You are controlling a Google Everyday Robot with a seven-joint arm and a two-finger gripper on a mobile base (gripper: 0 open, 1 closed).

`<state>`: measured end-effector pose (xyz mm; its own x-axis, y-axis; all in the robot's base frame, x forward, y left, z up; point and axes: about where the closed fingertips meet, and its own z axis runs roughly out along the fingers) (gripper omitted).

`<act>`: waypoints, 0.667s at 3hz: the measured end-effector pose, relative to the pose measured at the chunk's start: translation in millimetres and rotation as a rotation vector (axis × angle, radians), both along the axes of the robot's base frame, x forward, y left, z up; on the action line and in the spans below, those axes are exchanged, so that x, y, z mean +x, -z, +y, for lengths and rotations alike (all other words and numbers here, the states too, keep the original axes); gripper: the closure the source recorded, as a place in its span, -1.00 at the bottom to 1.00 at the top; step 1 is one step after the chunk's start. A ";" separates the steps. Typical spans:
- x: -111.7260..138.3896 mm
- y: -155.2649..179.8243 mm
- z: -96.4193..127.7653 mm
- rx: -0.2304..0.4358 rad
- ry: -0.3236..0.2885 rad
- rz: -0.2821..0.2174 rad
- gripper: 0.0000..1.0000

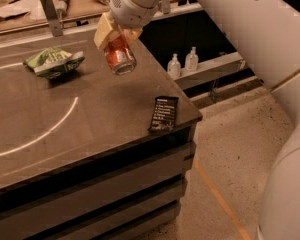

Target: Place coke can upright

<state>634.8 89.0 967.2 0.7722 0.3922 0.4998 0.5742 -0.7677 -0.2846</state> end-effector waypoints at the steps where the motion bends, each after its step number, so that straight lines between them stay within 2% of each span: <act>1: 4.2 -2.9 0.5 0.003 -0.040 -0.050 1.00; 2: 10.3 1.2 -3.6 0.000 -0.041 -0.072 1.00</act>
Offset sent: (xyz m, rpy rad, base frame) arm 0.0219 -0.0132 0.0000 0.0061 -0.1265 0.0391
